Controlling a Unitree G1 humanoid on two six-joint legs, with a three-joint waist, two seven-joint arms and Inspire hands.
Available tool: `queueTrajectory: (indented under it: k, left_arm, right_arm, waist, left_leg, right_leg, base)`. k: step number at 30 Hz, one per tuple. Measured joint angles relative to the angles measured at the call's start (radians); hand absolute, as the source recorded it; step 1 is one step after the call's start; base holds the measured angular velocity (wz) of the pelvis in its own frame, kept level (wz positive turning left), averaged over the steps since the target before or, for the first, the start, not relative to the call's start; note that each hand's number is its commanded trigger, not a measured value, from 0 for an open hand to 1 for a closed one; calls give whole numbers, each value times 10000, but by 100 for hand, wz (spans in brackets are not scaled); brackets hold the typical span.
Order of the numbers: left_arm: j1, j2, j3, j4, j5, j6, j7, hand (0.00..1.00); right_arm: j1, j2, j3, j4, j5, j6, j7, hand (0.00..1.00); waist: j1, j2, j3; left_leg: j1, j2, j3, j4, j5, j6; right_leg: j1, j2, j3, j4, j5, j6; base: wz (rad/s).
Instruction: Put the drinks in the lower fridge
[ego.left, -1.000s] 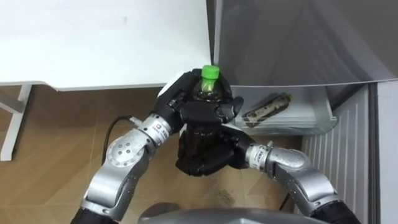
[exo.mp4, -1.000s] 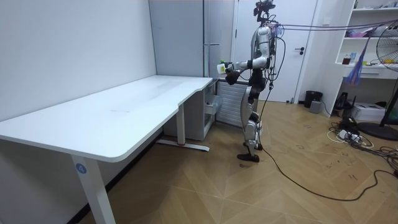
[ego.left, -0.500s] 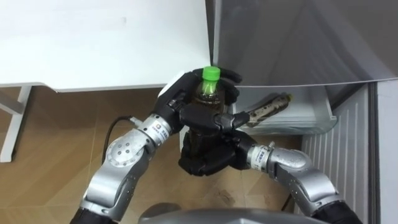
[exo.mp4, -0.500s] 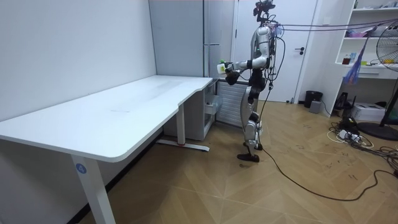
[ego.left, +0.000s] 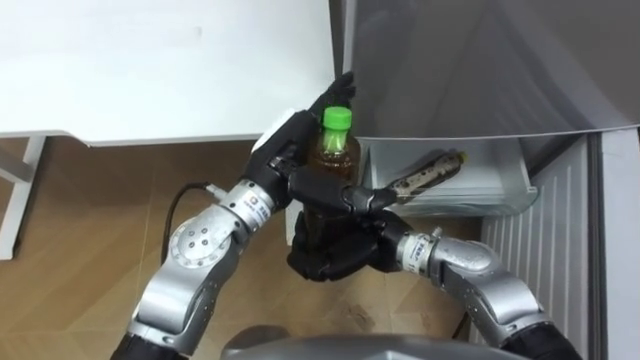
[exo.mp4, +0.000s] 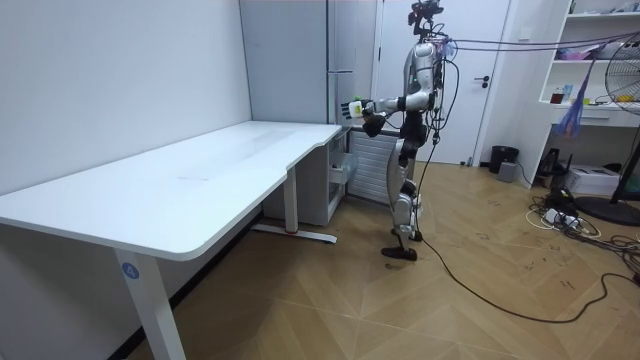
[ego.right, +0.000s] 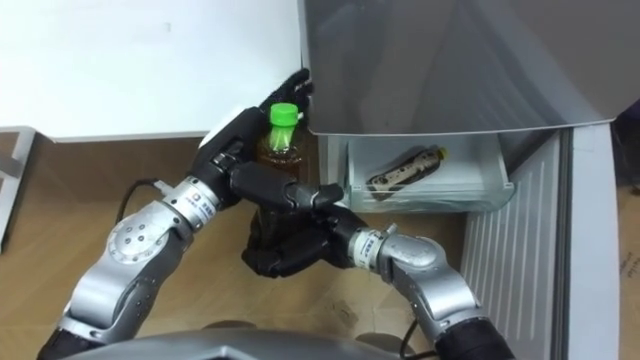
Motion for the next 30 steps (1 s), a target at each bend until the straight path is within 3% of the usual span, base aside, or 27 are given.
queueTrajectory:
  k: [3, 7, 10, 18, 24, 27, 30]
  left_arm:
    - [-1, -12, 297, -666, 30, -211, 56, 0]
    - [-113, -95, 812, -1289, 66, -848, 311, 0]
    - [-162, -151, 1268, -1394, 111, -917, 506, 0]
    - [-182, -378, 1999, -1501, 289, -1117, 697, 0]
    - [-250, -350, 2752, -2241, 257, -1720, 1883, 0]
    - [-383, -347, 3225, -2243, 191, -1812, 2383, 0]
    - [-385, -347, 3666, -2238, 150, -2037, 2920, 0]
  right_arm:
    - [5, 0, 39, 217, -9, -48, 62, 100]
    - [101, -103, 18, 302, -39, -48, 56, 100]
    - [101, -115, -21, 294, -228, -51, 62, 100]
    - [218, -191, -221, 291, -1238, -67, 357, 100]
    - [226, -403, -236, 190, -1223, -129, 366, 100]
    - [227, -403, -330, 191, -1225, -144, 381, 100]
    - [244, -407, -580, 192, -1231, -149, 388, 100]
  waist:
    - [55, 4, 1]
    - [266, 54, 34]
    - [336, 133, 83]
    - [556, 195, 65]
    - [703, 220, 36]
    - [822, 301, -16]
    - [929, 375, -4]
  left_leg:
    - [42, -1, 4, -16, 0, -1]
    - [92, -3, 13, -18, 0, -1]
    - [180, -3, 4, -68, 0, 0]
    - [206, -6, -36, -56, 2, -2]
    - [207, -11, -43, -1, 2, -2]
    - [212, -13, -44, 19, 2, -2]
    - [281, -12, -85, 8, 1, -1]
  right_leg:
    - [26, 1, 23, -6, 0, 0]
    - [64, -4, 31, -8, 0, 0]
    - [135, -2, 10, -16, 0, 0]
    - [182, -2, -47, -16, 0, 0]
    - [205, -16, -209, 1, 0, 0]
    - [225, -13, -205, 0, 0, 0]
    - [342, -12, -218, -3, 0, 0]
  base:
    - [0]
    - [-2]
    - [0]
    - [0]
    - [0]
    - [0]
    - [2]
